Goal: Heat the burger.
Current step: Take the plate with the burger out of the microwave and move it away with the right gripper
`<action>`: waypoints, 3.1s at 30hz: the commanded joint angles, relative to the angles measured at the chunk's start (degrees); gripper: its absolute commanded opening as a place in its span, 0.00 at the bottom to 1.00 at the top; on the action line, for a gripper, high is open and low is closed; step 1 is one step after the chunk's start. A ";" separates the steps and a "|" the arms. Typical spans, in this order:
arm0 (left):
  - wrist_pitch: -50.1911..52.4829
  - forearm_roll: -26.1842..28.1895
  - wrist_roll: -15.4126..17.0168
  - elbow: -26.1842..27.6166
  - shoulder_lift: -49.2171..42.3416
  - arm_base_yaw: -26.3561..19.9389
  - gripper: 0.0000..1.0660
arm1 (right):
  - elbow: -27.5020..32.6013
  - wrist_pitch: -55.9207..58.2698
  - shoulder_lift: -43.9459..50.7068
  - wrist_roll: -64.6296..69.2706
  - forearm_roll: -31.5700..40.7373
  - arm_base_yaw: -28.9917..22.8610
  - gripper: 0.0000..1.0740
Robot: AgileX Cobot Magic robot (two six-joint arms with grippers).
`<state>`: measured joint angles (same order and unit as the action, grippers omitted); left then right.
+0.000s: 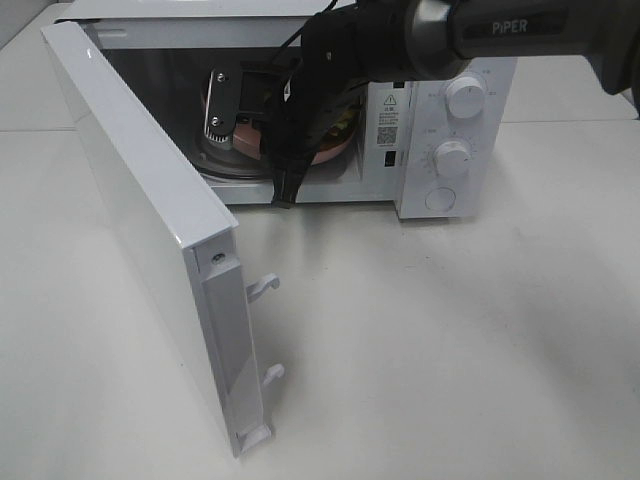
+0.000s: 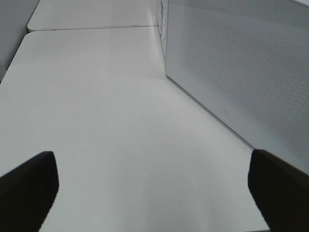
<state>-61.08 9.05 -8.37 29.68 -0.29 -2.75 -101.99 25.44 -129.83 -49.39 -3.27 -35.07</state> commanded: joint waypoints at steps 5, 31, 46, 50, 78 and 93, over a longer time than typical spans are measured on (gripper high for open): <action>-0.23 0.52 0.29 -0.11 -0.17 -0.29 0.94 | -0.46 2.81 3.09 -8.14 2.01 0.06 0.00; -0.23 0.52 0.29 -0.11 -0.17 -0.29 0.94 | 5.56 11.92 9.63 -26.13 3.27 0.23 0.00; -0.23 0.52 0.29 -0.11 -0.17 -0.29 0.94 | 26.01 -0.29 20.17 -29.79 -0.17 0.23 0.00; -0.23 0.52 0.29 -0.11 -0.17 -0.29 0.94 | 31.00 -2.35 23.43 -31.28 -0.11 0.23 0.00; -0.23 0.52 0.29 -0.11 -0.17 -0.29 0.94 | 57.41 -11.80 43.37 -30.02 -1.72 0.06 0.00; -0.23 0.52 0.29 -0.11 -0.17 -0.29 0.94 | 69.10 -9.51 58.44 -20.28 -7.96 0.06 0.00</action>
<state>-61.08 9.05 -8.37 29.68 -0.29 -2.75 -33.46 17.42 -73.68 -71.10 -9.34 -35.12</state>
